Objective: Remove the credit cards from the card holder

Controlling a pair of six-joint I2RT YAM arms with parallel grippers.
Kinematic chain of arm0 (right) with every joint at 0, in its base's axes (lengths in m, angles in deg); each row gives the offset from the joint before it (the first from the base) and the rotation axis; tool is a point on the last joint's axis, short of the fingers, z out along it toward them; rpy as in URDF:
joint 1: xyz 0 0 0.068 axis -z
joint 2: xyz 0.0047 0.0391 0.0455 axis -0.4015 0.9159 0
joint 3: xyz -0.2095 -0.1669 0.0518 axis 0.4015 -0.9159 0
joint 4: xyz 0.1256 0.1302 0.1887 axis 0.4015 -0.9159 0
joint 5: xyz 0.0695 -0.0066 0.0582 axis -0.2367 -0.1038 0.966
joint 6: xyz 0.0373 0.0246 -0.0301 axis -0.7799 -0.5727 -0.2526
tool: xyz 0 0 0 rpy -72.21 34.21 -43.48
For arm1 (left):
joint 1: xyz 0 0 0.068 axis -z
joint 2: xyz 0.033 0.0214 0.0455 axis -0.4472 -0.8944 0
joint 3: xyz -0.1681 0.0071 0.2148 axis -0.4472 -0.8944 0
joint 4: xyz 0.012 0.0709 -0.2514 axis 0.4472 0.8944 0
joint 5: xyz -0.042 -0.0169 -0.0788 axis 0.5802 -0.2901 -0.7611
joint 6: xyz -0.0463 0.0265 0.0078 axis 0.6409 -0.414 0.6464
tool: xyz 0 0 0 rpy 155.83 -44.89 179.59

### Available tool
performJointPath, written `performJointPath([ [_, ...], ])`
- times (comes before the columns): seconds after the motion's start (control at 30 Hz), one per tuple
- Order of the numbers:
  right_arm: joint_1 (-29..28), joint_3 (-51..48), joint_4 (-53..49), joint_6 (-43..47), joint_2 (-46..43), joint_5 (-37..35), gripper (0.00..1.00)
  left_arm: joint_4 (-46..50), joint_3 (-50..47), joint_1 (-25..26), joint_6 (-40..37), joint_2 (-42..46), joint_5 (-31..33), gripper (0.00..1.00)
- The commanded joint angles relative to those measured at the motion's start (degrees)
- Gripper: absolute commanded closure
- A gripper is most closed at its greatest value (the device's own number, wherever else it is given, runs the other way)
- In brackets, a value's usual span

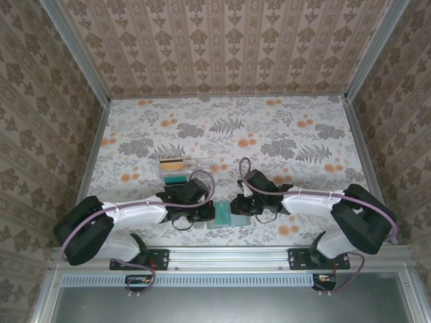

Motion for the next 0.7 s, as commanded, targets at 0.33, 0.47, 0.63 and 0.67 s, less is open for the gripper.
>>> performJointPath([
  [0.33, -0.3, 1.4, 5.2, -1.6, 4.8, 4.1, 0.81, 2.1, 0.5, 0.7, 0.6, -1.5, 0.0, 1.0],
  [0.47, -0.4, 1.2, 5.1, -1.7, 4.9, 4.1, 0.89, 2.0, 0.5, 0.8, 0.7, -1.5, 0.1, 1.0],
  [0.63, 0.0, 0.3, 2.4, -0.7, 3.1, 2.3, 1.0, 3.4, 0.4, 0.8, 0.9, -1.5, 0.6, 1.0],
  [0.67, 0.3, 0.0, 2.0, -0.5, 2.6, 2.0, 1.0, 4.2, 0.4, 0.8, 0.9, -1.5, 1.0, 1.0],
])
